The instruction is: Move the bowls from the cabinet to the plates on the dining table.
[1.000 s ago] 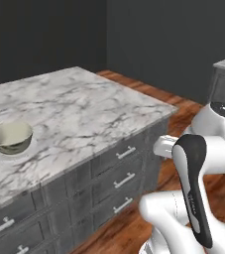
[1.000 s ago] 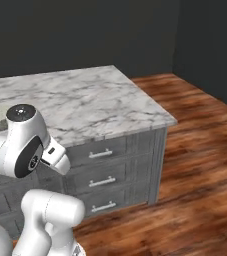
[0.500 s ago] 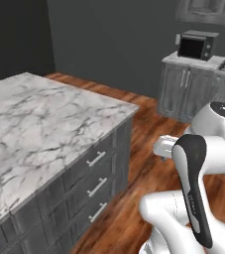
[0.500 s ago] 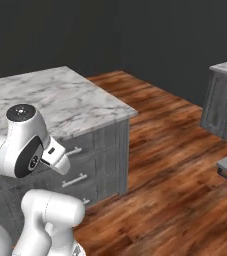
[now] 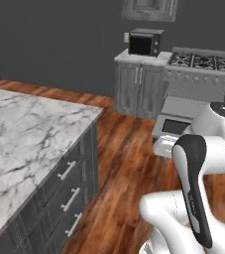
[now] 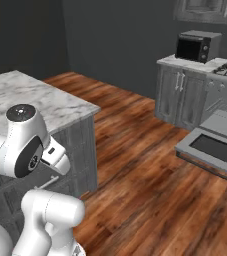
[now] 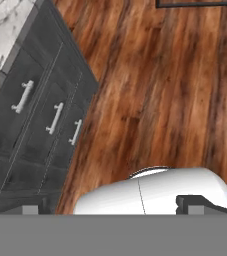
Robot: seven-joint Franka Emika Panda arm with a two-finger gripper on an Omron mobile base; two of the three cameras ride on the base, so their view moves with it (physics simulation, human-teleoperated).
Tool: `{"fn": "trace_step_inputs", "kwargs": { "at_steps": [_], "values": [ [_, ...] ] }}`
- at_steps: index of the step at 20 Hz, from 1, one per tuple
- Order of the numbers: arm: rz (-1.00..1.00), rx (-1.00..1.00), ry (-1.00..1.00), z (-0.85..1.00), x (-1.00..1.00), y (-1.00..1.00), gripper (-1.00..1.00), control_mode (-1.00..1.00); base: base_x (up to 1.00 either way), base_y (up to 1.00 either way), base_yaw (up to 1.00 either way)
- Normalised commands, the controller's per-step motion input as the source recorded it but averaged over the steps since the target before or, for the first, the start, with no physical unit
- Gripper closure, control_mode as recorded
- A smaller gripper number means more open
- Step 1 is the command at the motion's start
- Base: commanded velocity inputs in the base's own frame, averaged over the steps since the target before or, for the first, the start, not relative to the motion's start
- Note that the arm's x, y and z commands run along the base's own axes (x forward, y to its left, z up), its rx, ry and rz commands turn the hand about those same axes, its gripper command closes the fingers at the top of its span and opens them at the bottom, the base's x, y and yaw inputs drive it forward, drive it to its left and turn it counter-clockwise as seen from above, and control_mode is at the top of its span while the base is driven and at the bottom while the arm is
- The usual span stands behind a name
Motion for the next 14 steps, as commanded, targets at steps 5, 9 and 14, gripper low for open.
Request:
{"fn": "trace_step_inputs", "kwargs": {
  "at_steps": [5, 9, 14],
  "values": [
    [0.0, 0.0, 0.0, 0.0, 0.0, 0.0, -1.0, 1.0, -0.02, 0.0, -0.42],
    [0.0, 0.0, 0.0, 0.0, 0.0, 0.0, -1.0, 1.0, -0.01, 0.0, -0.43],
    [0.0, 0.0, 0.0, 0.0, 0.0, 0.0, -1.0, 1.0, 0.0, 0.0, -0.43]
  ]
}}
